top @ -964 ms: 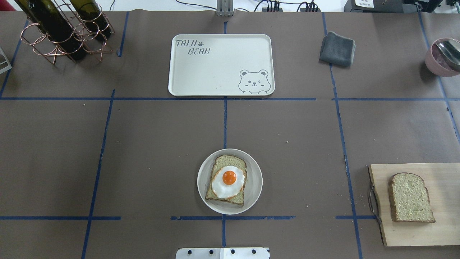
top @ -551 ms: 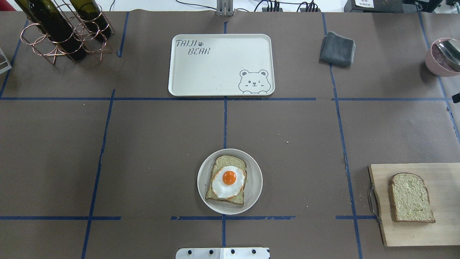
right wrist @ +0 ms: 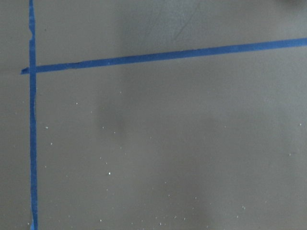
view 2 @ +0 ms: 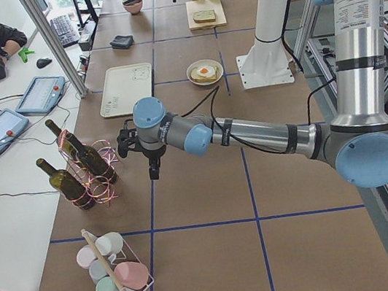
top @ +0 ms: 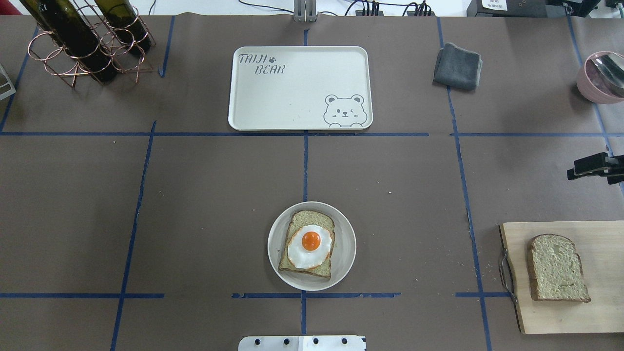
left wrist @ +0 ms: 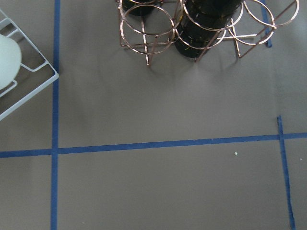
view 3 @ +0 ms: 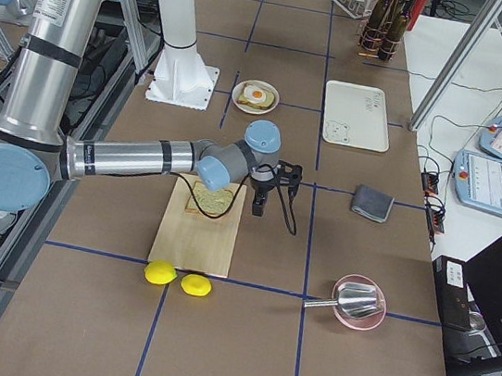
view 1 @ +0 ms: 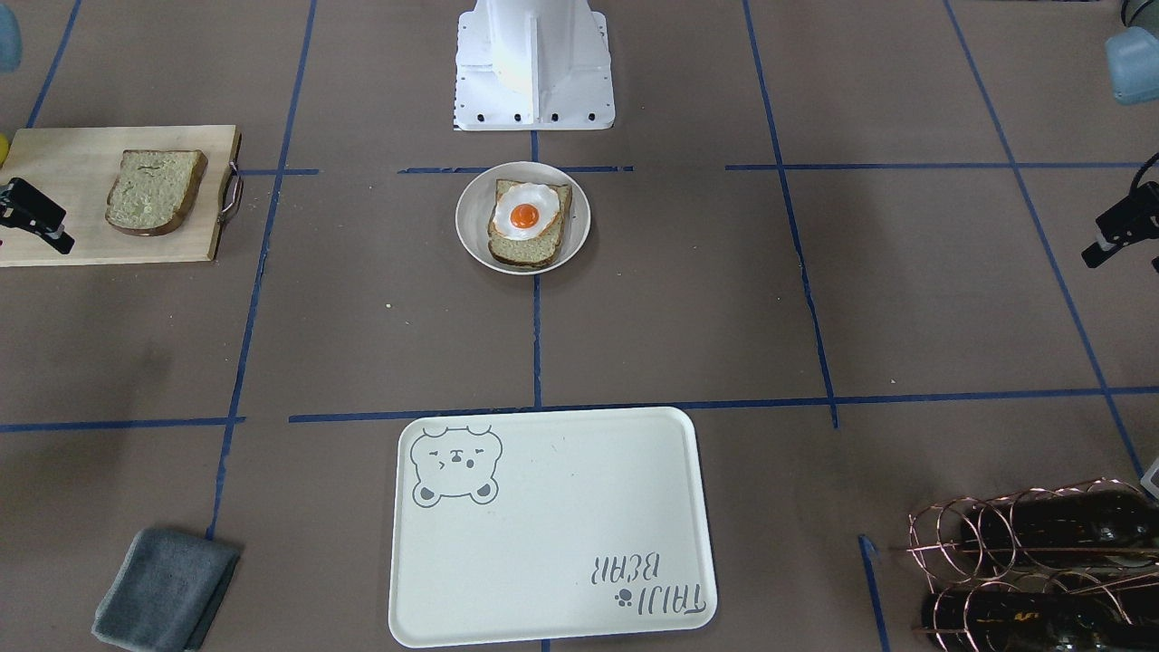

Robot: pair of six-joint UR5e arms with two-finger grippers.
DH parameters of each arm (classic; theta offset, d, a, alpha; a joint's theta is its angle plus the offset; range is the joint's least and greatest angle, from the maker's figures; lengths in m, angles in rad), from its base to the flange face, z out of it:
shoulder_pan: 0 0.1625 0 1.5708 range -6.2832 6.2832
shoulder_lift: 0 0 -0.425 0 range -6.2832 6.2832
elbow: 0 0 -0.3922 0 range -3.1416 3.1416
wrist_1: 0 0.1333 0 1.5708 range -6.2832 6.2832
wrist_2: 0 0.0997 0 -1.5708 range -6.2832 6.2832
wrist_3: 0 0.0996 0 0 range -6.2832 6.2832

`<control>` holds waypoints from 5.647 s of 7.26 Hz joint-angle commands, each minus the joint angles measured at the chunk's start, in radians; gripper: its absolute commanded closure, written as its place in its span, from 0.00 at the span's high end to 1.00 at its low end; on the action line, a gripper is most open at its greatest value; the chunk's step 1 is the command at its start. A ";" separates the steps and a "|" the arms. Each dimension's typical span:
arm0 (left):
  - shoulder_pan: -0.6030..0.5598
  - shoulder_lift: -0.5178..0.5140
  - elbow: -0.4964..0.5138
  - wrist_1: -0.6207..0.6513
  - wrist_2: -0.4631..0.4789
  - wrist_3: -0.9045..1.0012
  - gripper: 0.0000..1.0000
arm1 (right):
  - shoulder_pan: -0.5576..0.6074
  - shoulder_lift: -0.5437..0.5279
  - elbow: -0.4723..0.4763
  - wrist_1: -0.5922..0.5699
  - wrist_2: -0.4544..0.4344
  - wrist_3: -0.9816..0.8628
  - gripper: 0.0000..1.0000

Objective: Make sandwich and place on tray
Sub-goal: 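Move the right gripper over the bread slice while the left arm advances, then grasp the bread slice edge with the right gripper, then lift the bread slice and carry it over the egg toast plate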

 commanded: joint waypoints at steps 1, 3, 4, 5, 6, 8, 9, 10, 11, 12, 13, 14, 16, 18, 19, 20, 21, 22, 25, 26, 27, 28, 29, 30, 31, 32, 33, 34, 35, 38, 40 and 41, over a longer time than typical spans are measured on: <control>0.148 -0.004 -0.071 -0.136 0.010 -0.303 1.00 | -0.103 -0.035 0.051 0.013 -0.021 0.125 1.00; 0.318 -0.069 -0.078 -0.234 0.105 -0.573 1.00 | -0.140 -0.047 0.051 0.021 -0.024 0.151 1.00; 0.369 -0.115 -0.078 -0.234 0.115 -0.661 1.00 | -0.155 -0.103 0.049 0.102 -0.038 0.150 1.00; 0.406 -0.146 -0.081 -0.234 0.125 -0.721 1.00 | -0.189 -0.186 0.048 0.222 -0.076 0.151 1.00; 0.442 -0.180 -0.081 -0.234 0.158 -0.781 1.00 | -0.230 -0.222 0.048 0.239 -0.116 0.145 1.00; 0.477 -0.198 -0.081 -0.234 0.186 -0.816 1.00 | -0.319 -0.245 0.023 0.274 -0.179 0.145 0.97; 0.477 -0.199 -0.080 -0.234 0.188 -0.816 1.00 | -0.330 -0.248 -0.018 0.344 -0.180 0.156 0.94; 0.477 -0.199 -0.080 -0.234 0.189 -0.816 1.00 | -0.335 -0.265 -0.078 0.450 -0.177 0.166 0.89; 0.478 -0.199 -0.080 -0.234 0.189 -0.816 1.00 | -0.343 -0.265 -0.080 0.458 -0.174 0.176 0.82; 0.478 -0.199 -0.078 -0.234 0.189 -0.816 1.00 | -0.352 -0.265 -0.080 0.458 -0.174 0.182 0.75; 0.477 -0.199 -0.080 -0.234 0.189 -0.816 1.00 | -0.375 -0.264 -0.078 0.461 -0.174 0.209 0.70; 0.477 -0.197 -0.080 -0.234 0.189 -0.816 1.00 | -0.396 -0.259 -0.077 0.461 -0.174 0.213 0.64; 0.475 -0.197 -0.080 -0.234 0.189 -0.816 1.00 | -0.407 -0.260 -0.078 0.463 -0.179 0.213 0.57; 0.475 -0.197 -0.078 -0.234 0.189 -0.816 1.00 | -0.407 -0.268 -0.078 0.463 -0.181 0.213 0.52; 0.475 -0.197 -0.080 -0.234 0.189 -0.816 1.00 | -0.407 -0.268 -0.080 0.463 -0.181 0.213 0.52; 0.475 -0.197 -0.080 -0.234 0.189 -0.816 1.00 | -0.407 -0.268 -0.080 0.463 -0.181 0.213 0.44; 0.475 -0.197 -0.078 -0.234 0.189 -0.816 1.00 | -0.409 -0.268 -0.081 0.461 -0.181 0.213 0.42; 0.475 -0.197 -0.078 -0.234 0.189 -0.816 1.00 | -0.409 -0.268 -0.083 0.463 -0.181 0.213 0.42; 0.475 -0.197 -0.077 -0.234 0.189 -0.816 1.00 | -0.412 -0.268 -0.084 0.461 -0.181 0.211 0.45; 0.475 -0.196 -0.075 -0.234 0.189 -0.816 1.00 | -0.413 -0.268 -0.087 0.461 -0.181 0.211 0.46; 0.475 -0.197 -0.075 -0.234 0.189 -0.816 1.00 | -0.413 -0.268 -0.089 0.461 -0.182 0.211 0.45; 0.475 -0.197 -0.077 -0.234 0.189 -0.816 1.00 | -0.413 -0.268 -0.089 0.461 -0.181 0.211 0.44; 0.475 -0.196 -0.075 -0.234 0.189 -0.815 1.00 | -0.413 -0.268 -0.089 0.461 -0.181 0.213 0.28; 0.475 -0.195 -0.075 -0.234 0.189 -0.815 1.00 | -0.413 -0.268 -0.089 0.461 -0.176 0.211 0.00; 0.475 -0.195 -0.074 -0.234 0.191 -0.815 1.00 | -0.412 -0.265 -0.089 0.461 -0.173 0.211 0.00; 0.475 -0.195 -0.072 -0.234 0.189 -0.813 1.00 | -0.410 -0.262 -0.078 0.461 -0.170 0.211 0.00; 0.475 -0.195 -0.072 -0.234 0.189 -0.813 1.00 | -0.409 -0.262 -0.054 0.461 -0.168 0.211 0.00; 0.475 -0.194 -0.072 -0.234 0.189 -0.813 1.00 | -0.403 -0.265 -0.020 0.460 -0.164 0.211 0.00; 0.473 -0.194 -0.074 -0.234 0.189 -0.813 1.00 | -0.398 -0.273 0.013 0.461 -0.164 0.211 0.00; 0.473 -0.192 -0.069 -0.234 0.189 -0.813 1.00 | -0.192 -0.180 0.089 0.466 0.055 0.213 0.00; 0.477 -0.194 -0.058 -0.235 0.189 -0.812 1.00 | -0.160 -0.021 0.081 0.454 0.129 0.282 0.00; 0.477 -0.194 -0.057 -0.235 0.188 -0.809 1.00 | -0.162 0.125 0.049 0.426 0.134 0.424 0.00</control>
